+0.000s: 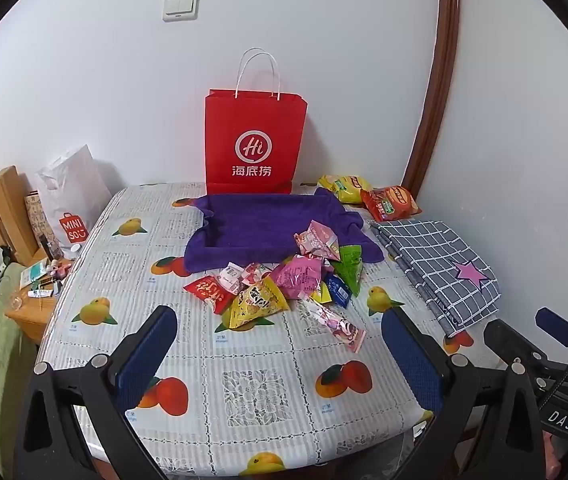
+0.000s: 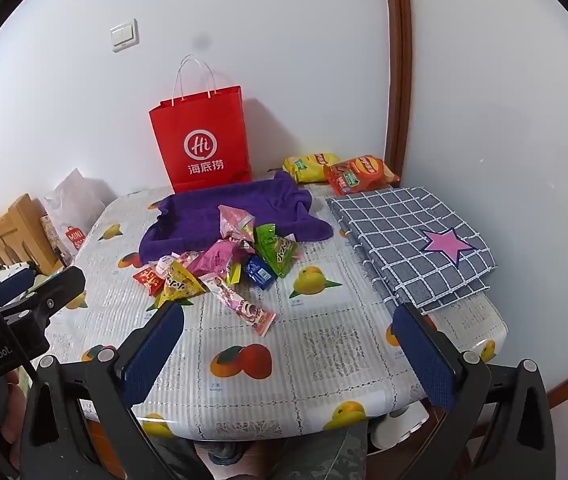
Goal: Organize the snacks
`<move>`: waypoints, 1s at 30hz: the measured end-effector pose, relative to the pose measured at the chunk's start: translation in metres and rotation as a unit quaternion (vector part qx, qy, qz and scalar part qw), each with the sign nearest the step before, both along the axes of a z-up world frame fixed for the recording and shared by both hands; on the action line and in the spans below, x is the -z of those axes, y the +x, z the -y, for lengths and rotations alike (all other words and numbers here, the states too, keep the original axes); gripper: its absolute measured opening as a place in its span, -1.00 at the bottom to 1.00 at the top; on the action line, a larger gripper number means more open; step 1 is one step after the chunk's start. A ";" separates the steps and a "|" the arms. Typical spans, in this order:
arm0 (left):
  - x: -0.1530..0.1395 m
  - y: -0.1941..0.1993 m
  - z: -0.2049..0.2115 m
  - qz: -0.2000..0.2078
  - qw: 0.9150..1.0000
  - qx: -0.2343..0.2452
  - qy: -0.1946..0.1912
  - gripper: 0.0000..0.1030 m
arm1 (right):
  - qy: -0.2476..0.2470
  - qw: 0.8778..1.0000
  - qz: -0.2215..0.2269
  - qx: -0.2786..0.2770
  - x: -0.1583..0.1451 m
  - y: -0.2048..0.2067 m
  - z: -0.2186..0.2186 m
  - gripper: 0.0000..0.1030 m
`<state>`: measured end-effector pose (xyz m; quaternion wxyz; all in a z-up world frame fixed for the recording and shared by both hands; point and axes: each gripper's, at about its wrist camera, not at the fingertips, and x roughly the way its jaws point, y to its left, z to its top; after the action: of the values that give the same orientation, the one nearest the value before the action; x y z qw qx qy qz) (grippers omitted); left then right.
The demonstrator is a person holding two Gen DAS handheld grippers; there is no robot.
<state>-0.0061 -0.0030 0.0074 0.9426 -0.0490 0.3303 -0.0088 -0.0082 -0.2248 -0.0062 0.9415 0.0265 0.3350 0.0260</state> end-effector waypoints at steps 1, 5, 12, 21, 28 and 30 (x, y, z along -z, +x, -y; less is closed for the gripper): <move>0.000 0.000 0.000 0.000 1.000 -0.001 0.000 0.99 | 0.000 1.000 0.001 0.000 0.000 0.000 0.000 1.00; 0.000 0.000 0.000 0.000 1.000 0.000 -0.001 0.99 | -0.001 1.000 0.000 0.000 -0.001 -0.001 0.001 1.00; 0.001 -0.001 -0.001 0.000 1.000 0.000 -0.001 0.99 | 0.000 1.000 -0.001 0.000 0.001 -0.002 -0.002 1.00; 0.001 -0.002 -0.001 0.000 1.000 0.000 -0.002 0.99 | -0.002 1.000 0.001 -0.001 0.001 -0.002 0.000 1.00; 0.001 -0.001 -0.001 0.000 1.000 0.000 -0.001 0.99 | -0.005 1.000 0.005 -0.004 0.001 -0.006 -0.005 1.00; 0.001 -0.001 -0.001 0.000 1.000 -0.001 -0.001 0.99 | -0.005 1.000 0.008 -0.005 0.000 -0.006 -0.005 1.00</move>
<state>-0.0075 -0.0017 0.0064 0.9424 -0.0505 0.3307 -0.0087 -0.0144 -0.2196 -0.0059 0.9441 0.0199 0.3279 0.0289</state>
